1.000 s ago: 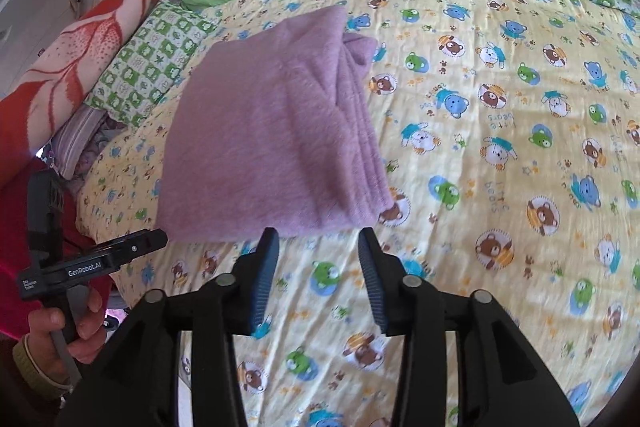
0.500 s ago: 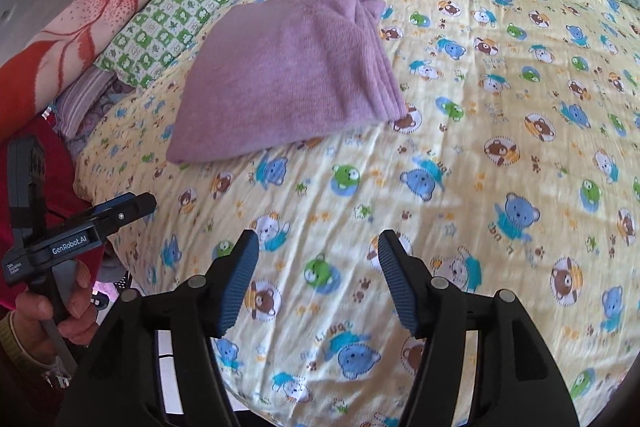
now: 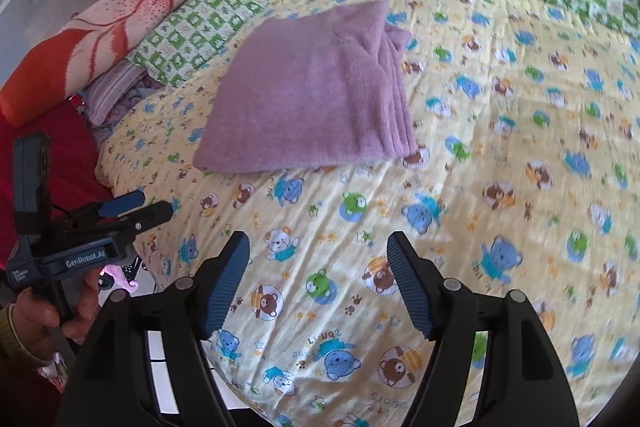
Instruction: Fold small clothes
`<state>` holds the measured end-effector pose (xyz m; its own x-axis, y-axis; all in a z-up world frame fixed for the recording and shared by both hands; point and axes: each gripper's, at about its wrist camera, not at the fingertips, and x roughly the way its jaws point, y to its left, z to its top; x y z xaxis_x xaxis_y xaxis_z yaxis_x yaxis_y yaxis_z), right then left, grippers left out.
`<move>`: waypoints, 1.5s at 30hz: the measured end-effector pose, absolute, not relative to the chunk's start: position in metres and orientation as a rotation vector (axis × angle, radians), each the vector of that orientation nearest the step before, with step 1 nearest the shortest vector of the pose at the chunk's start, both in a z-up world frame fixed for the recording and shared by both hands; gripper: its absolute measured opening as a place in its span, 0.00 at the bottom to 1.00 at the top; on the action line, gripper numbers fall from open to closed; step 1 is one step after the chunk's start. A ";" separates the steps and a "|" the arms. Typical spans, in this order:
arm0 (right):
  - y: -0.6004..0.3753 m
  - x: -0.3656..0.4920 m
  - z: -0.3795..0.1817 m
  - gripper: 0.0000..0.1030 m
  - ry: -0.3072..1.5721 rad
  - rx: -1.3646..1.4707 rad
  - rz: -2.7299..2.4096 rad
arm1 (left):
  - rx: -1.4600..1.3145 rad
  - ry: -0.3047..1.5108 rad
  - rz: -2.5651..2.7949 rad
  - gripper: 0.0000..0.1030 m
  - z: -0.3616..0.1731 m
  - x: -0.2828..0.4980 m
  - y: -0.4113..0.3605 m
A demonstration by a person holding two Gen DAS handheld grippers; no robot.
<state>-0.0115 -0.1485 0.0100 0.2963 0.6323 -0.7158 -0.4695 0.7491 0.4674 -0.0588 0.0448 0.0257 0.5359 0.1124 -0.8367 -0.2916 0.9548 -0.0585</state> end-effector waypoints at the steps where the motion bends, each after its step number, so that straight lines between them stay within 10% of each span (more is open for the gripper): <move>1: -0.150 -0.011 0.015 0.72 1.014 0.171 0.750 | -0.191 0.958 0.255 0.80 0.032 -0.059 0.042; 15: -0.166 -0.016 0.044 0.99 0.791 0.098 0.735 | -0.138 0.849 0.223 0.84 0.048 -0.066 0.008; 45: -0.102 0.008 -0.025 0.99 0.845 -0.033 0.674 | -0.155 0.929 0.349 0.85 -0.026 -0.028 0.036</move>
<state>0.0079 -0.1018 -0.0250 0.4707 0.5373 -0.6999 -0.5623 0.7939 0.2314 -0.0278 0.0359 -0.0257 0.5473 0.2271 -0.8056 -0.3595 0.9330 0.0188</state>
